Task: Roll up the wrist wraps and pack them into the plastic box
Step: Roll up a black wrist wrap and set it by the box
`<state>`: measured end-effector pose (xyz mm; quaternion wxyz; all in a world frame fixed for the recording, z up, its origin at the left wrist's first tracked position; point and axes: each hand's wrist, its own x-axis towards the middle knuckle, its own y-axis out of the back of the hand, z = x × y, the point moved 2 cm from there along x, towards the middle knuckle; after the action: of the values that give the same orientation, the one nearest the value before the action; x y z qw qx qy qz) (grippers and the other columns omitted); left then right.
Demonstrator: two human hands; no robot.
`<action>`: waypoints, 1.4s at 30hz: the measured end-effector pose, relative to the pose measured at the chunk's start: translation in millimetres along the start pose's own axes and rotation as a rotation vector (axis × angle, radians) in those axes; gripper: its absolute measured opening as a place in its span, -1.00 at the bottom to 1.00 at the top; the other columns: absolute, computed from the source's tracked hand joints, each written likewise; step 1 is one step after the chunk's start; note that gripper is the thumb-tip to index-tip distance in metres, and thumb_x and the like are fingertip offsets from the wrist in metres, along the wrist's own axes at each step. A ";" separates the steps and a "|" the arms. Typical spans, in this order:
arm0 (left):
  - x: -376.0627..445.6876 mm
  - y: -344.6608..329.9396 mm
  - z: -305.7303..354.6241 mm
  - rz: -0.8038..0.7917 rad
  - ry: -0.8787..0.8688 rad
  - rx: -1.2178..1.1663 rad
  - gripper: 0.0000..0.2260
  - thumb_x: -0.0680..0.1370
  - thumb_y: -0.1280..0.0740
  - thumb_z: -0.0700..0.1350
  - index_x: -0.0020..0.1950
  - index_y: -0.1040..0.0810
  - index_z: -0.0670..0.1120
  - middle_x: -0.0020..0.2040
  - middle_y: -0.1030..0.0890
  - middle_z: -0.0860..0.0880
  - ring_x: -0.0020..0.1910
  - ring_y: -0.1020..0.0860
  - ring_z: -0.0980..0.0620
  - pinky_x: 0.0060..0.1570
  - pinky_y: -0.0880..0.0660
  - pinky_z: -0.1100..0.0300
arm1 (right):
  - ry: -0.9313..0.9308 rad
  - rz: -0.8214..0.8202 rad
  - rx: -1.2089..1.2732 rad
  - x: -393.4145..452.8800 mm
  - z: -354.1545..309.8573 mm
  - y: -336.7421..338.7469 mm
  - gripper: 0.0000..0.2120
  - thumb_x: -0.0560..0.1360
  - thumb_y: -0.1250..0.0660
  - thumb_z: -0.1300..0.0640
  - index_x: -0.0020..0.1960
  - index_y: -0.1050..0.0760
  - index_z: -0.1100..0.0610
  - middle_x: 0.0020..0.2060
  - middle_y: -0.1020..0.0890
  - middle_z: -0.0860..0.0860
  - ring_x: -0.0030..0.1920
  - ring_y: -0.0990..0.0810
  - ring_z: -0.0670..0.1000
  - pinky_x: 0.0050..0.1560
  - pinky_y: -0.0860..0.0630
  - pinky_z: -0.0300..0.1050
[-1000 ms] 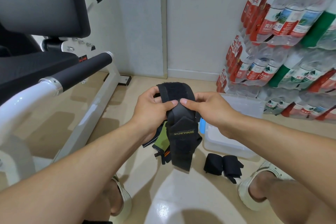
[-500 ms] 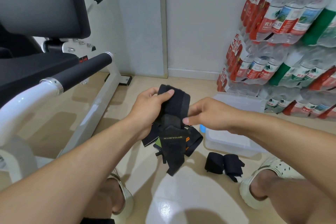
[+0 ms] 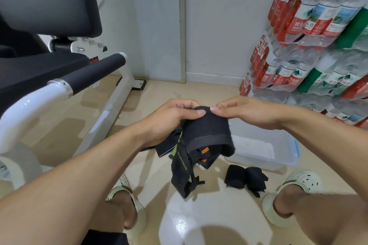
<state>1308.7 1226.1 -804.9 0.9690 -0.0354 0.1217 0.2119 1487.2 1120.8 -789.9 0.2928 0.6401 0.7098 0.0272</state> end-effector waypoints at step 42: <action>2.6 -0.8 -6.4 0.362 -0.313 0.352 -0.80 0.62 -0.38 -0.14 0.24 -0.63 0.00 0.01 -0.71 0.07 -0.05 -0.65 0.23 -0.08 -0.49 0.40 | -0.001 0.479 0.452 4.5 -4.8 -5.2 -0.62 0.43 -0.53 -0.03 0.18 -0.62 0.09 0.08 -0.72 0.06 0.06 -0.72 0.08 0.04 -0.69 -0.07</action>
<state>1309.9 1225.5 -811.8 0.9138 0.1885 0.0100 0.3596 1480.4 1125.7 -789.8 0.1290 0.8376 0.5271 -0.0633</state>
